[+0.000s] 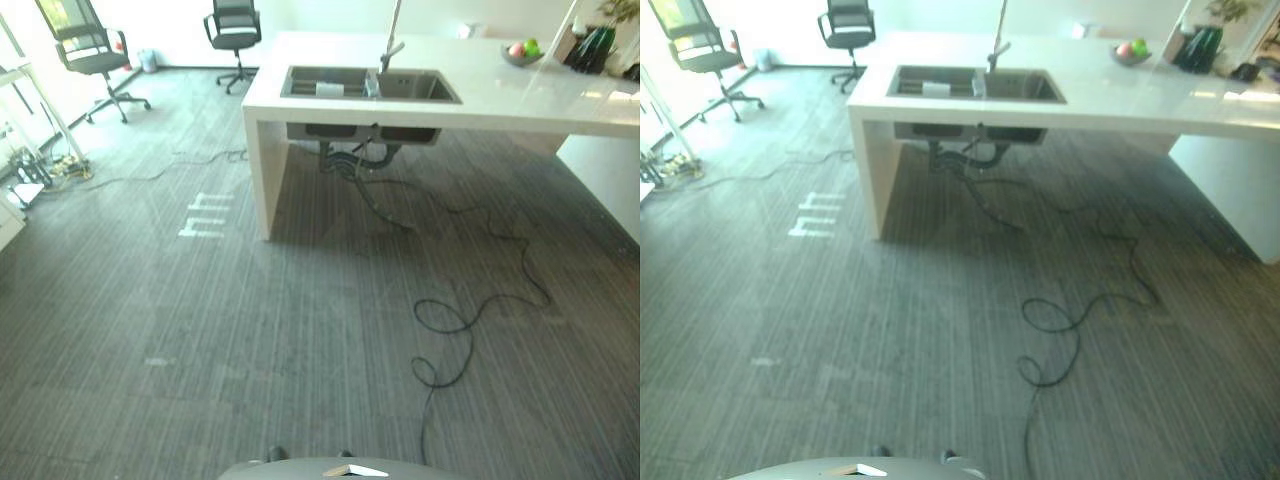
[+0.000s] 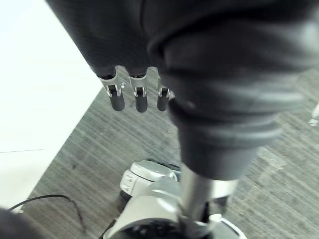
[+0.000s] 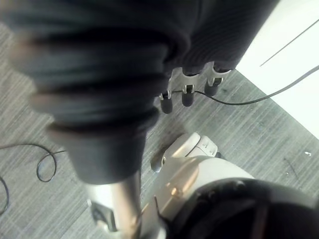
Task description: Walk over to the sink, pick up the cup, carry it to the dishwasher, place the cup inside the dishwasher, then close the dishwasher door
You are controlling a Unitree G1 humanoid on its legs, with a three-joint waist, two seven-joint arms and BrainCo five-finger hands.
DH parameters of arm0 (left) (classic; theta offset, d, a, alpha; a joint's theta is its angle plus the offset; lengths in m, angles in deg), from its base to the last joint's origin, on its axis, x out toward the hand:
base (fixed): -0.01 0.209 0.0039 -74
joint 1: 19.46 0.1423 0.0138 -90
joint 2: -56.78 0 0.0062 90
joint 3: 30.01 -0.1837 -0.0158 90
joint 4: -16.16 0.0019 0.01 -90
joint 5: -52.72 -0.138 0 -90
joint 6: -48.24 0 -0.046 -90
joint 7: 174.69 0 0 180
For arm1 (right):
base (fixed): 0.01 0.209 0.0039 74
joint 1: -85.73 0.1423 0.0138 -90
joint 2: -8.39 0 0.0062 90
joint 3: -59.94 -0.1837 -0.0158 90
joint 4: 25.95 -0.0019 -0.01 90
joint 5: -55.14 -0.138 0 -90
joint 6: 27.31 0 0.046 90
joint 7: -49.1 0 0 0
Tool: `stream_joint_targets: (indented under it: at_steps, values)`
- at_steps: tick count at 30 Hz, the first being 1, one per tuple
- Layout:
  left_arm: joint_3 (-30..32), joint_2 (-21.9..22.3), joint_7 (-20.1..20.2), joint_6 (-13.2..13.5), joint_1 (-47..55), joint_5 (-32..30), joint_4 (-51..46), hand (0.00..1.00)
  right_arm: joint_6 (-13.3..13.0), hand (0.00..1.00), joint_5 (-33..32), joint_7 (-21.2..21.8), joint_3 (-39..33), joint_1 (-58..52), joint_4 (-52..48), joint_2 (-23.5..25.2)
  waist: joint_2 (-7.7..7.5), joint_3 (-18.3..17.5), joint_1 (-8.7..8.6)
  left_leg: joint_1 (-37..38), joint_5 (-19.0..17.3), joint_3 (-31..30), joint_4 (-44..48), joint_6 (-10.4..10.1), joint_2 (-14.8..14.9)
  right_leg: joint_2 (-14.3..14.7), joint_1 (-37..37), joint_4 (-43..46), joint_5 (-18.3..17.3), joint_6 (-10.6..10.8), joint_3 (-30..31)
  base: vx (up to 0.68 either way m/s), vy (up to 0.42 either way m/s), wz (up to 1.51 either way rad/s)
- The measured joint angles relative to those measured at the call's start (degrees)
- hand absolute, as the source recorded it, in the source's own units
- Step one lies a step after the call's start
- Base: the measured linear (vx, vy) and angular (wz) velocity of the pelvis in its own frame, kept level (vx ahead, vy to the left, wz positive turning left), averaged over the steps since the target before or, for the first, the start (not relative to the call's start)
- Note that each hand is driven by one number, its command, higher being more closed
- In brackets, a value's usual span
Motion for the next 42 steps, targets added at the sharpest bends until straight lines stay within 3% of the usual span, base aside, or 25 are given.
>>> stream_joint_targets:
  at_steps: [1, 3, 7, 12, 16, 19, 22, 27, 36, 42]
  values:
    - [-0.1, 0.2, 1.3, 0.0, 0.1, -0.1, 0.9, 0.0, 0.0, 0.0, 0.0, 0.1, -0.3, 0.2, 0.2, 0.0, 0.78, 0.2, -0.02, 0.7, 0.2, 0.0, -0.8, -0.3, 0.0, 0.0, 0.9, -1.2, 0.4, 0.2, -0.9, 0.05, 0.014, 0.0]
    - [-0.1, 0.8, 2.1, 0.1, 0.3, -0.5, 1.3, 0.0, -0.4, 0.0, 0.6, 0.2, -0.4, 0.4, 0.3, 0.0, 0.15, 0.8, 0.0, 1.4, 0.7, 0.0, -0.8, -0.4, 0.2, 0.0, 2.2, -2.2, 0.9, 0.4, -1.5, 0.08, 0.016, 0.03]
    - [-0.2, 1.1, 3.4, 0.1, 0.5, 0.2, 1.7, 0.0, -1.4, 0.0, 4.7, 0.3, -0.9, 1.5, 0.3, -0.1, 0.53, 1.0, -0.03, 2.5, 3.1, 0.1, -0.8, 0.7, 0.8, 0.7, 4.5, -3.8, 0.9, 0.6, -2.5, 0.12, -0.006, 0.06]
    - [-0.1, 0.0, 3.7, 2.5, 0.6, 2.8, 1.2, 0.0, -3.6, 0.0, 3.5, 1.6, -0.9, 4.7, -0.5, 0.8, -0.32, 2.0, 0.31, 2.9, 3.5, 0.1, -0.5, 1.7, 0.8, 0.8, 5.2, -4.4, 1.2, 0.3, -2.7, 0.09, -0.012, -0.03]
    - [-0.1, 0.2, 2.5, 4.9, 0.6, 3.5, 1.2, 0.0, -8.5, 0.0, 5.0, 3.0, -2.4, 6.3, -2.2, 2.8, 0.04, 2.5, 0.45, 4.4, 3.5, 0.2, -0.5, 1.7, 0.7, 0.7, 6.7, -4.2, 0.7, 1.0, -3.0, 0.0, 0.0, 0.0]
    - [0.0, 0.8, 1.6, 5.6, 0.6, 2.6, 1.2, 0.0, -10.3, 0.0, 7.9, 3.0, -2.9, 6.3, -2.0, 3.4, 0.4, 2.7, 0.75, 4.8, 3.5, 0.2, -0.8, 1.6, 0.8, 0.7, 6.8, -3.5, 0.2, 1.3, -3.2, -0.07, -0.008, 0.02]
    - [0.0, 1.2, 1.5, 6.9, 0.6, 0.1, 1.3, 0.0, -10.5, 0.0, 11.3, 2.6, -4.7, 6.1, -1.9, 3.6, 0.59, 2.8, 0.73, 4.9, 3.3, 0.4, -0.9, 1.6, 1.0, 0.8, 6.8, -3.2, -0.1, 1.4, -3.2, -0.1, 0.006, 0.02]
    - [0.2, 1.8, 2.0, 6.8, 1.3, 4.2, 2.5, 0.0, -10.4, 0.0, 13.2, 2.5, -8.4, 5.5, -1.7, 4.3, 0.3, 2.9, 0.84, 4.9, 3.0, 1.5, -0.9, 1.7, 1.1, 0.7, 6.8, -3.4, -0.1, 1.4, -2.7, -0.1, 0.024, -0.11]
    - [4.2, 2.7, 3.7, 5.1, 1.3, 3.3, 3.5, 0.0, -9.7, 0.0, 10.2, 2.2, -12.1, 3.2, 0.6, 4.6, 0.12, 2.6, 0.68, 5.0, 2.5, 2.0, -0.9, 2.4, 0.6, 0.2, 6.8, -3.9, 0.3, 1.7, -2.6, 0.0, 0.025, -0.03]
    - [4.4, 2.6, 3.1, 5.1, 0.9, -3.0, 3.5, 0.0, -11.8, 0.0, 11.1, 1.6, -10.9, 3.3, 1.3, 4.4, 0.1, 2.3, 0.52, 5.7, 2.3, 3.1, -0.9, 3.0, 0.5, 0.2, 7.0, -4.3, 1.2, 1.4, -2.2, 0.07, -0.001, -0.08]
